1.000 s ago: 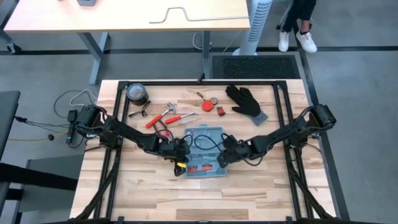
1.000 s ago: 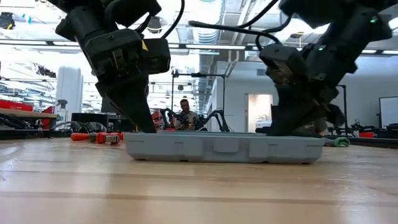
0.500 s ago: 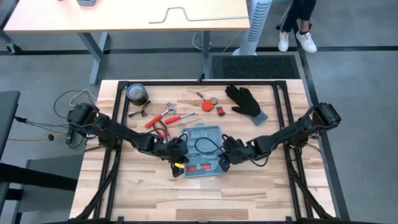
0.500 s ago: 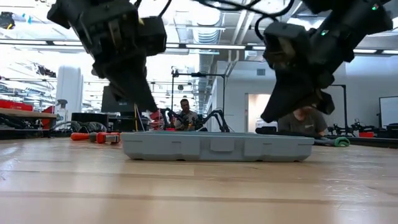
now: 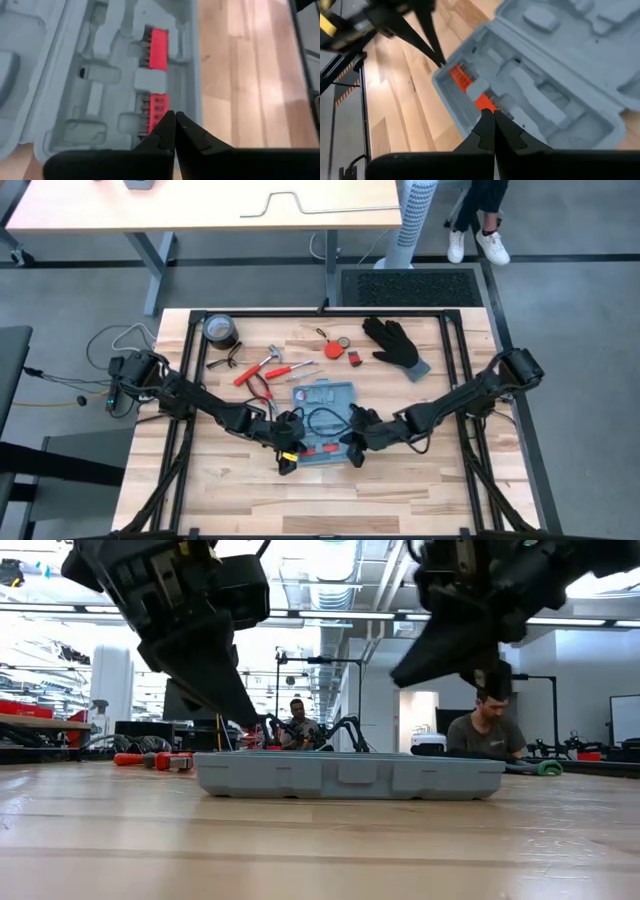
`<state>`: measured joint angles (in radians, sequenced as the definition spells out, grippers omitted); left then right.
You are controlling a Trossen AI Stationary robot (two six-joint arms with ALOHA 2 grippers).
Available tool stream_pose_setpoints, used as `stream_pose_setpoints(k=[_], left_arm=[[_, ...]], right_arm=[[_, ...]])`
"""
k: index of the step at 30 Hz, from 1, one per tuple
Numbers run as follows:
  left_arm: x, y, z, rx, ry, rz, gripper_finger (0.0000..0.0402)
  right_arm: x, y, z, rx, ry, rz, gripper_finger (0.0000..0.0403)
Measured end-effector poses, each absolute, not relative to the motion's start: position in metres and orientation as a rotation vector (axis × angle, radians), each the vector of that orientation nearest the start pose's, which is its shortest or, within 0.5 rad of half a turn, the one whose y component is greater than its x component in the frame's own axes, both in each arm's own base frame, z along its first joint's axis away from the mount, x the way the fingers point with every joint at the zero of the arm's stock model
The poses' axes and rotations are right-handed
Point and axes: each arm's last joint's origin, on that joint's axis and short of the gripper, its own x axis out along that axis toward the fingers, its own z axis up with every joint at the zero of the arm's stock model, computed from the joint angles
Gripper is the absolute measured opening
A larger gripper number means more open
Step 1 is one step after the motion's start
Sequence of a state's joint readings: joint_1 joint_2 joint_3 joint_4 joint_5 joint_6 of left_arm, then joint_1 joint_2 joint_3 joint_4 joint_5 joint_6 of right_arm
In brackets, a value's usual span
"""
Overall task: Prefit tool cases
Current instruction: Remove the right orange screwdriver bits from the gray prefit tool case
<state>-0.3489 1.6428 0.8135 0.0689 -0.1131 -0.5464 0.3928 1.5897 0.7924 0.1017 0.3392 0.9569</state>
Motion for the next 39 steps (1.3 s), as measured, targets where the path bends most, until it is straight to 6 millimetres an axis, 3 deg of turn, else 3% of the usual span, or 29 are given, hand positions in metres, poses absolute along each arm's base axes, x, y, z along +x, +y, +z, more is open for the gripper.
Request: stream_pose_setpoints(k=[5,10,14,20,25,30,39], left_arm=[[0.301,-0.106,0.158,-0.335,0.784,-0.016,0.0],[0.301,-0.105,0.157,-0.325,0.784,-0.002,0.0002],[0.301,-0.105,0.157,-0.317,0.788,-0.005,0.0024],[0.301,-0.105,0.157,-0.304,0.789,-0.016,0.0088],[0.301,-0.105,0.157,-0.267,0.786,-0.014,0.0139],[0.3,-0.104,0.156,-0.256,0.801,-0.002,0.0161],[0.298,-0.101,0.153,-0.236,0.805,0.075,0.0164]], right_arm=[[0.315,0.118,0.173,0.548,0.693,-0.198,0.0],[0.333,0.125,0.168,0.291,0.788,-0.147,0.0016],[0.338,0.122,0.17,0.168,0.776,-0.098,0.0069],[0.343,0.118,0.172,0.093,0.754,-0.009,0.0165],[0.347,0.117,0.162,0.098,0.776,0.039,0.0221],[0.346,0.116,0.155,0.085,0.826,0.081,0.0223],[0.349,0.11,0.157,0.051,0.828,0.066,0.0204]])
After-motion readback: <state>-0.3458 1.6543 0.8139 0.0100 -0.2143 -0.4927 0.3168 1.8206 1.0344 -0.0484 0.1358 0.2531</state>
